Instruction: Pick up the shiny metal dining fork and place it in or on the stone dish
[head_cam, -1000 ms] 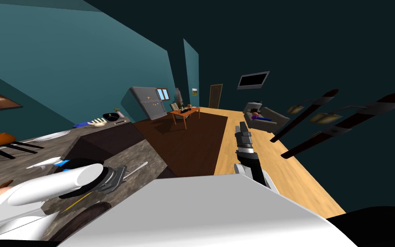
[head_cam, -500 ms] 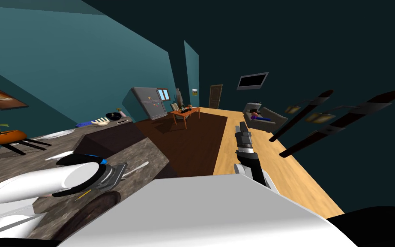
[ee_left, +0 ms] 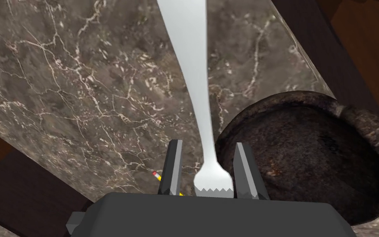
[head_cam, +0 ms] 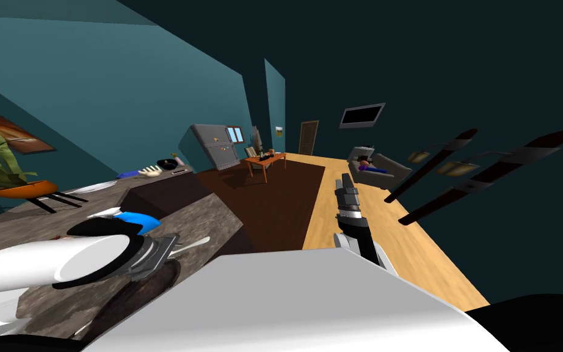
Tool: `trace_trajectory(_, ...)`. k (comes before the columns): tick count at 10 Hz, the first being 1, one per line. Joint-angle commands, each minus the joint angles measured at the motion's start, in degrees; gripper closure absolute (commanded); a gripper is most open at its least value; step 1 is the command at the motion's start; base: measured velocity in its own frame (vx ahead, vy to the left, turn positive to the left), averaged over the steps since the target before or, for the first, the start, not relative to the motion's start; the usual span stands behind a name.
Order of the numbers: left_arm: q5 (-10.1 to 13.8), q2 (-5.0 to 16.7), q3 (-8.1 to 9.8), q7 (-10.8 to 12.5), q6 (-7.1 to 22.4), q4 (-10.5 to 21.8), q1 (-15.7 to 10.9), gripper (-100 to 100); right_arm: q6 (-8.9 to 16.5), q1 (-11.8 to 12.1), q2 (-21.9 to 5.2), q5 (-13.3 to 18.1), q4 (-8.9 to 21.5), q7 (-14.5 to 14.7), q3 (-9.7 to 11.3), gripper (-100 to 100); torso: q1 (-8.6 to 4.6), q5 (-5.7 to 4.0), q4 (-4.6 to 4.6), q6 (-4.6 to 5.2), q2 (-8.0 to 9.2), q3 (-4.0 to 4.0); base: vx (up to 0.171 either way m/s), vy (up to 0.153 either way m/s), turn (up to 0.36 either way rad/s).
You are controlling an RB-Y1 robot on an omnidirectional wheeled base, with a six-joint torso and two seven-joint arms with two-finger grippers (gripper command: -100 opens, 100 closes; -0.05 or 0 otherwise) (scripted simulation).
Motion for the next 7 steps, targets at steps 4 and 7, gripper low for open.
trace_trajectory(4, 4.3, 0.88, 5.75, 4.89, 0.86, -2.28, 4.94, 100, 0.0, 0.0, -0.01, 0.0, 0.0, 0.0, -0.01, 0, 0.25, 0.04, -0.02, -0.01, -0.12, -0.07, -0.008, 0.023, 0.066)
trace_trajectory(7, 6.02, 0.61, 9.11, 7.55, 1.2, -2.84, 7.14, 100, 0.0, 0.0, -0.01, 0.0, 0.0, 0.0, -0.01, 0, 0.39, 0.1, -0.01, -0.03, -0.17, -0.09, 0.001, 0.056, 0.044)
